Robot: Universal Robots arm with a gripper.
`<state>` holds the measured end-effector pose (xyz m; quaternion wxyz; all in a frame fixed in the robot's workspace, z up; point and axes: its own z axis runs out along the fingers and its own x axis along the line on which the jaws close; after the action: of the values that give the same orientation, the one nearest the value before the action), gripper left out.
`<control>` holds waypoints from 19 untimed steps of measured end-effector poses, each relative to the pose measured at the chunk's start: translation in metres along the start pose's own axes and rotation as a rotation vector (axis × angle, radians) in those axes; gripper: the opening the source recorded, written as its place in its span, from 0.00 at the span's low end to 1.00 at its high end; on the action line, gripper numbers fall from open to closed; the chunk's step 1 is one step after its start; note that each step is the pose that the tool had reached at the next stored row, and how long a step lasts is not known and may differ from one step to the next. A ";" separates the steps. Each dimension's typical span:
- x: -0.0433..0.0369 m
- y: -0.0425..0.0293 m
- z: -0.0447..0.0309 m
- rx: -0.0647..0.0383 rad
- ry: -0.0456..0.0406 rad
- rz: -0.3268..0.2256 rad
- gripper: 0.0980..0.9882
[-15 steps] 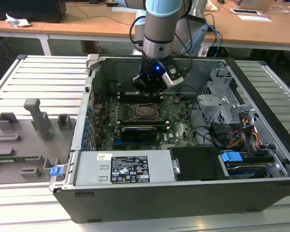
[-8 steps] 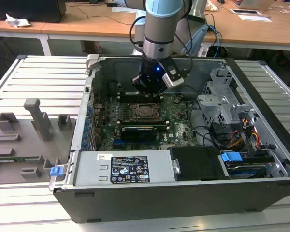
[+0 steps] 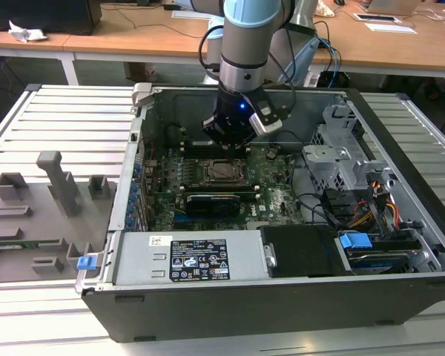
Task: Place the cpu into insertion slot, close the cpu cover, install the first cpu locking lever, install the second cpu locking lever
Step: 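Install the second cpu locking lever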
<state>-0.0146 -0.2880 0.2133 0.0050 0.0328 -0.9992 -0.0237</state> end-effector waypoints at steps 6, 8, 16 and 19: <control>0.0001 -0.0016 -0.0001 0.000 0.0000 0.000 0.01; 0.0002 -0.0021 -0.0001 0.000 0.0000 0.000 0.01; 0.0003 -0.0040 -0.0002 0.000 0.0000 0.000 0.01; 0.0002 -0.0041 -0.0002 0.000 0.0000 0.000 0.01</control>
<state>-0.0145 -0.2922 0.2133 0.0050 0.0328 -0.9992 -0.0237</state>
